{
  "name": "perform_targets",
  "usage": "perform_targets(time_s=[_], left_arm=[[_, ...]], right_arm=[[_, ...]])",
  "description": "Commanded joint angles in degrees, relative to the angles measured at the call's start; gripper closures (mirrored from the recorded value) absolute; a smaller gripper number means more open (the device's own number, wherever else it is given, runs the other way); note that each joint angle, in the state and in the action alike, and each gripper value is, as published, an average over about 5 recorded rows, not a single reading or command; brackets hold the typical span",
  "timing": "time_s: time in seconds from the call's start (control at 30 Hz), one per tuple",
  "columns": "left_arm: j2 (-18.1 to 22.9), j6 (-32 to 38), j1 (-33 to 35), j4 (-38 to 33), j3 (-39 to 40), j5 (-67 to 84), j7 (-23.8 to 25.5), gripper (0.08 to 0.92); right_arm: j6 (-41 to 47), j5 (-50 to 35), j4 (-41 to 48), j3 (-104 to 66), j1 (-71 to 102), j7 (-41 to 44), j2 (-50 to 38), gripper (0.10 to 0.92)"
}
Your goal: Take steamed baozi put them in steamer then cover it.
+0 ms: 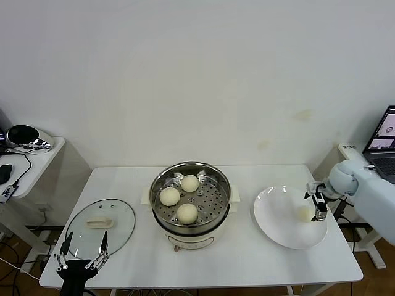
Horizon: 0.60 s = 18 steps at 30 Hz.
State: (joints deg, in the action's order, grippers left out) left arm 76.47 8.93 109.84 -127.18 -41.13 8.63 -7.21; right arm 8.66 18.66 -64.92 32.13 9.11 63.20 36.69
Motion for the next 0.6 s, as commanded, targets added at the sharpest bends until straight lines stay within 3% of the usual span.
perform_targets(time_s=[0.03,0.33,0.6], left_arm=[[0.0,0.0,0.0,0.0,-0.2,0.0,0.0,0.177],[0.0,0.0,-0.1,0.2,-0.1,0.0,0.1,0.177],[0.1,0.0,-0.2,0.4,0.0,0.0,0.0,0.177]], right_arm=[[-0.1,2.0,5.8,-2.2,2.5,-0.2,3.4,0.208],[0.2,2.7,7.2,-2.5,2.4,-0.1,5.2,0.272],[0.1,2.8,7.3,-2.5,1.8,0.2,5.2,0.39]])
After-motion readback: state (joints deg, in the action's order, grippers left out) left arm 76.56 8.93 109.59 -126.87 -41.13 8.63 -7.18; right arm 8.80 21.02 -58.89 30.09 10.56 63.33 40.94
